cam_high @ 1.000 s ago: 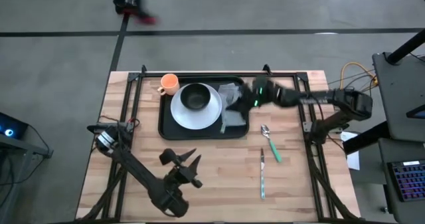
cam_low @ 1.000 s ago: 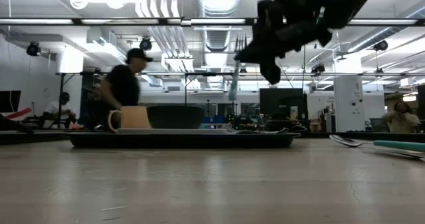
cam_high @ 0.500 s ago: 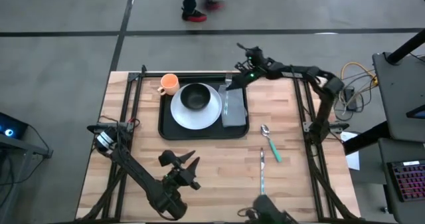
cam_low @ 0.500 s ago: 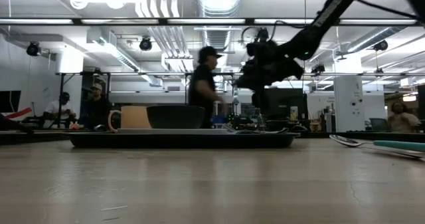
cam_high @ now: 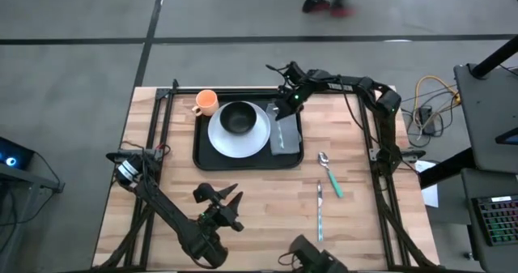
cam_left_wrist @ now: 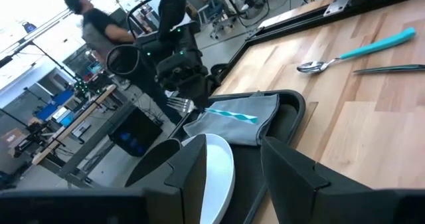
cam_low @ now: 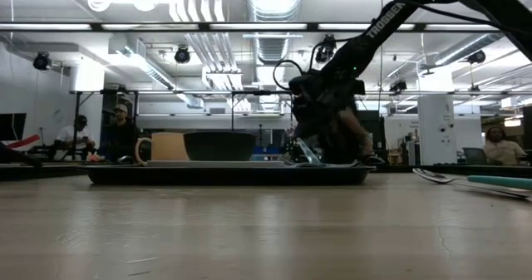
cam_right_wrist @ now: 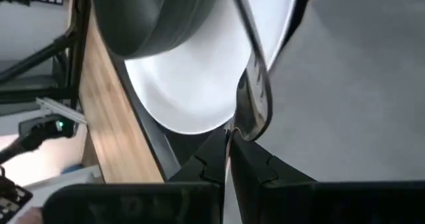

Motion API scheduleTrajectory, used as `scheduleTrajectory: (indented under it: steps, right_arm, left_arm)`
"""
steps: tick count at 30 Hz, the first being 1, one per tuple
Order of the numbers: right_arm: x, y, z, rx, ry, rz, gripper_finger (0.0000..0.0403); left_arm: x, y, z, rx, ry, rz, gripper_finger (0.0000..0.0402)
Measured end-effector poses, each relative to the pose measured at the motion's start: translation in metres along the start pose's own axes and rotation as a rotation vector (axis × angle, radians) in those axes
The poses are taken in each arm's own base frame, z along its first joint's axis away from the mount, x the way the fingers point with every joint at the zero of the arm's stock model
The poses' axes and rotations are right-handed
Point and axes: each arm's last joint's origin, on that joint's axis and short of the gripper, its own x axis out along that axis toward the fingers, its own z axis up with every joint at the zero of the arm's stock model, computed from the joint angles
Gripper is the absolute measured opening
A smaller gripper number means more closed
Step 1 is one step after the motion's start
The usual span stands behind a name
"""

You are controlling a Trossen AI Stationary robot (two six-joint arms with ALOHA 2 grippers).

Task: Set up tray
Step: Put the fork on top of the napkin on the serving tray

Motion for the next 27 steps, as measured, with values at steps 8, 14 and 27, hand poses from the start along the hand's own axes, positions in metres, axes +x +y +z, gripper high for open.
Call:
scheduleTrajectory:
  steps: [8,14,27]
  right_arm:
    - [0.016,0.008,-0.001,0.052,0.022,0.002,0.0008]
    - [0.043,-0.010,0.003,0.106,0.038,-0.007,0.0008]
    - [0.031,-0.011,0.007,0.123,0.000,-0.068,0.0008]
  left_arm:
    - [0.000,0.000,0.000,-0.001,0.000,0.000,0.0124]
    - [-0.001,0.003,0.002,0.003,0.005,-0.005,0.0124]
    - [-0.010,0.012,0.008,-0.017,-0.006,-0.029,0.0124]
